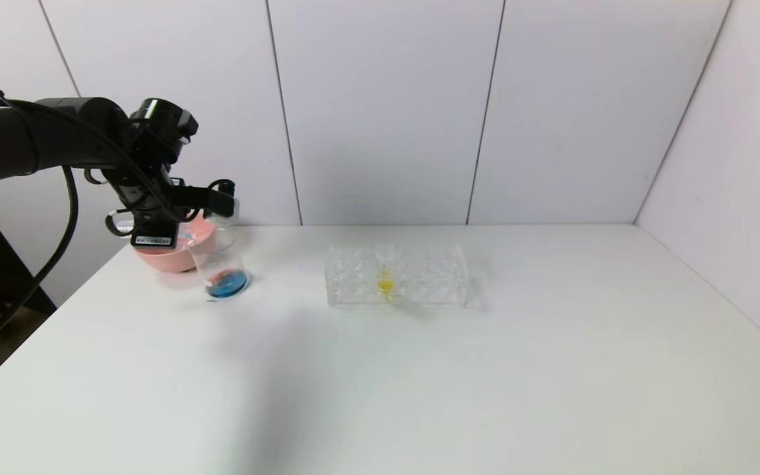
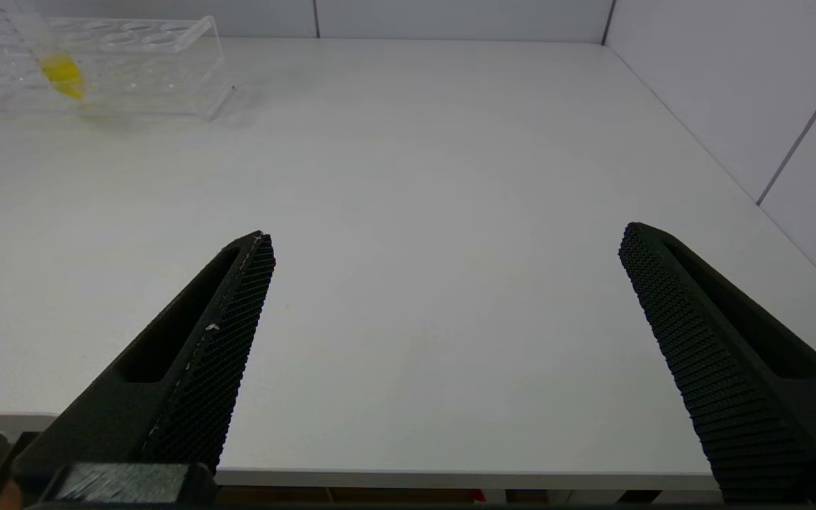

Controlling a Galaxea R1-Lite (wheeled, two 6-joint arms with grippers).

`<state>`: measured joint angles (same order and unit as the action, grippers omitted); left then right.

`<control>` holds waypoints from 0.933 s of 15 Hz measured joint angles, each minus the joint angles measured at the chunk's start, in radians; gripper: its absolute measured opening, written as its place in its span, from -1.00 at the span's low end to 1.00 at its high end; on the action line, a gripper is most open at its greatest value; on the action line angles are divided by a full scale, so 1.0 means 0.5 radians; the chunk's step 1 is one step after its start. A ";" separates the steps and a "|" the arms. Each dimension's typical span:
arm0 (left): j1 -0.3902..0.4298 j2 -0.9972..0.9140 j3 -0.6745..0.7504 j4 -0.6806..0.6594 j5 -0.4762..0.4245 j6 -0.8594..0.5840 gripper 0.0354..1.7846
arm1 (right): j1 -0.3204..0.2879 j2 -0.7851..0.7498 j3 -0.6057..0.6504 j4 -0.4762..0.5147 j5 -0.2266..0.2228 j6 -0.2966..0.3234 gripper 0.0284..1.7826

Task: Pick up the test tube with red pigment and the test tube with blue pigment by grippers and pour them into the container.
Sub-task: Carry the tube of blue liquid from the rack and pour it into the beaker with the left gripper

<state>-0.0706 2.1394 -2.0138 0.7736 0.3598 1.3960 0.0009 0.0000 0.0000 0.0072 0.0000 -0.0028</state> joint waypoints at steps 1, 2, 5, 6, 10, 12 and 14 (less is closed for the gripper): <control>-0.001 0.000 0.000 0.000 0.000 0.000 -0.54 | 0.000 0.000 0.000 0.001 0.000 -0.001 0.99; -0.004 0.000 0.000 0.000 0.002 -0.001 -0.54 | 0.001 0.000 0.000 0.001 0.000 0.000 0.99; -0.017 0.000 0.001 0.000 0.014 0.000 -0.54 | 0.001 0.000 0.000 0.001 0.000 0.000 0.99; -0.020 0.000 0.001 0.000 0.035 0.001 -0.54 | 0.000 0.000 0.000 0.000 0.000 0.001 0.99; -0.039 0.000 0.001 0.000 0.080 0.000 -0.54 | 0.000 0.000 0.000 0.000 0.000 0.000 0.99; -0.038 0.000 0.001 0.000 0.080 0.000 -0.54 | 0.002 0.000 0.000 0.000 0.000 0.000 0.99; -0.039 0.001 0.001 0.000 0.083 0.000 -0.54 | 0.002 0.000 0.000 0.000 0.000 0.000 0.99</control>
<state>-0.0902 2.1398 -2.0132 0.7734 0.4011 1.3960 0.0017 0.0000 0.0000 0.0072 0.0000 -0.0028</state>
